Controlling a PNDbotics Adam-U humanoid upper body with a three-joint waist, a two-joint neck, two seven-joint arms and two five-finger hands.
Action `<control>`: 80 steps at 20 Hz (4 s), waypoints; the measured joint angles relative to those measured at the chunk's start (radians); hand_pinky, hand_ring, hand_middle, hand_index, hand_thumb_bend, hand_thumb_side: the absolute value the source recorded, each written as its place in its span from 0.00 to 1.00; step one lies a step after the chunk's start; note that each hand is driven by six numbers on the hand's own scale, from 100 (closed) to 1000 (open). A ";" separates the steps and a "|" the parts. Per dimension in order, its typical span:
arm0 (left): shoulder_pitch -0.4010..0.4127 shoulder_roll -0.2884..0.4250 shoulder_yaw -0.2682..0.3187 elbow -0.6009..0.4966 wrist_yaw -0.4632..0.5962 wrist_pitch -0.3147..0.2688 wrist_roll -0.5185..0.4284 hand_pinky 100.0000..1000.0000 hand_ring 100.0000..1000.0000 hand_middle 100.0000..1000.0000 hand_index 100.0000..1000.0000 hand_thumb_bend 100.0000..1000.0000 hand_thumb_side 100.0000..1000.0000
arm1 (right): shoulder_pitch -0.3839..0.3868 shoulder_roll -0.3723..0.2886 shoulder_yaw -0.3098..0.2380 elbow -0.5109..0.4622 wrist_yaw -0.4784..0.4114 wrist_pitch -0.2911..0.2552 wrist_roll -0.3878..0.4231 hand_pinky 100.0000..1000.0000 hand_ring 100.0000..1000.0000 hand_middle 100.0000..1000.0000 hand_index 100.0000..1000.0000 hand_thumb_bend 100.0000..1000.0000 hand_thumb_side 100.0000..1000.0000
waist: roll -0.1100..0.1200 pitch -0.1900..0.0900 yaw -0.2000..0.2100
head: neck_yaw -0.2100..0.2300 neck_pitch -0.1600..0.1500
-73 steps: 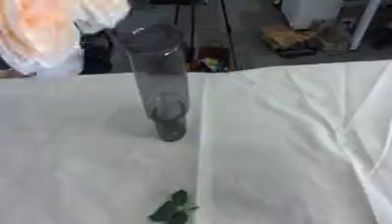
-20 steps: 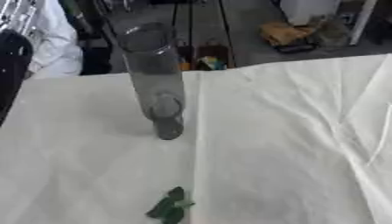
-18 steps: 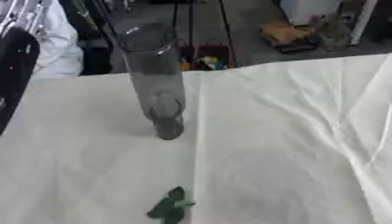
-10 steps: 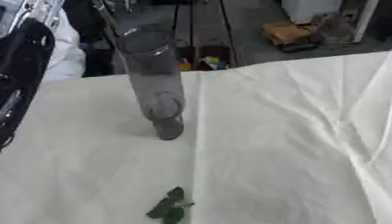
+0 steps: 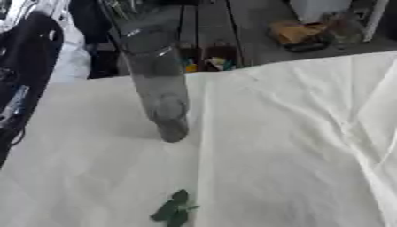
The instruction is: Arrange flowers into the vase.
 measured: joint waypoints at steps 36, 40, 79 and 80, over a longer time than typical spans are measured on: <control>0.016 -0.027 -0.031 -0.050 0.087 0.067 0.056 0.00 0.00 0.00 0.00 0.00 0.71 | -0.001 -0.001 0.001 0.000 -0.025 0.016 0.016 0.72 0.56 0.42 0.80 0.00 0.92 | 0.023 0.021 -0.019 | 0.011 -0.035; 0.018 -0.034 -0.034 -0.050 0.088 0.077 0.067 0.00 0.00 0.00 0.00 0.00 0.71 | -0.001 -0.001 0.001 0.000 -0.026 0.016 0.016 0.72 0.56 0.41 0.81 0.00 0.92 | 0.023 0.024 -0.019 | 0.011 -0.035; -0.023 -0.058 -0.023 0.110 0.097 0.190 0.080 0.00 0.00 0.00 0.00 0.00 0.73 | 0.035 0.008 -0.006 0.000 -0.040 0.051 -0.007 0.73 0.57 0.43 0.81 0.00 0.92 | 0.017 -0.090 0.031 | -0.050 0.054; -0.023 -0.061 -0.023 0.107 0.096 0.198 0.072 0.00 0.00 0.00 0.00 0.00 0.74 | 0.035 0.010 -0.006 0.000 -0.041 0.053 -0.008 0.73 0.57 0.43 0.81 0.00 0.92 | 0.017 -0.093 0.031 | -0.050 0.054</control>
